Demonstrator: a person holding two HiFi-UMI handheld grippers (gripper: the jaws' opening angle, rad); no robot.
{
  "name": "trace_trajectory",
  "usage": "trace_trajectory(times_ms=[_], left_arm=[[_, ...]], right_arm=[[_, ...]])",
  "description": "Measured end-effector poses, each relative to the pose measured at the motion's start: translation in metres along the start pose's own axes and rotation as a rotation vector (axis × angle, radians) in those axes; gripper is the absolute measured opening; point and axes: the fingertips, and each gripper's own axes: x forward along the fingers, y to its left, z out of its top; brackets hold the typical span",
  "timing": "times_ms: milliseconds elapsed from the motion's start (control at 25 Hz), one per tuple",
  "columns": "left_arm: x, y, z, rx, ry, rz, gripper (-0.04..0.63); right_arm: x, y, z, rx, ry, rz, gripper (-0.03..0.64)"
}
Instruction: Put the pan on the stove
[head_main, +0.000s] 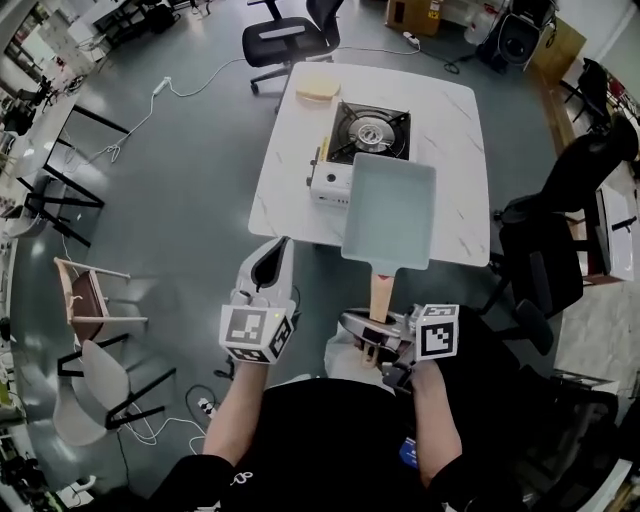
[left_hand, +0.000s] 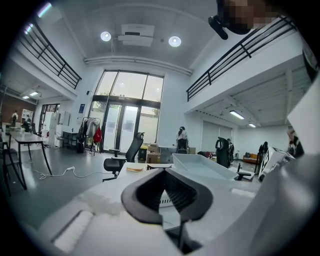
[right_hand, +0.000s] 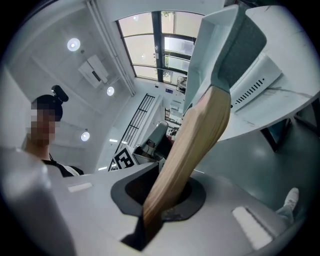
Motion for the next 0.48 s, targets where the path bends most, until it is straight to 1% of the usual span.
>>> trace_trajectory(times_ms=[120,240,480], left_arm=[[0.022,-0.002,-0.002,-0.009,0.007,-0.001,0.000],[0.040,-0.001,-0.004,-0.018,0.017,0.006,0.000],[0.065,0.001,0.001,-0.020,0.015,0.006,0.000]], right_arm=[[-0.004,-0.013,0.015,0.002,0.019,-0.024,0.028],[-0.007,-0.020,0.029,0.015,0.023,-0.012,0.028],[-0.005,-0.027,0.051,0.008,0.043,-0.001,0.028]])
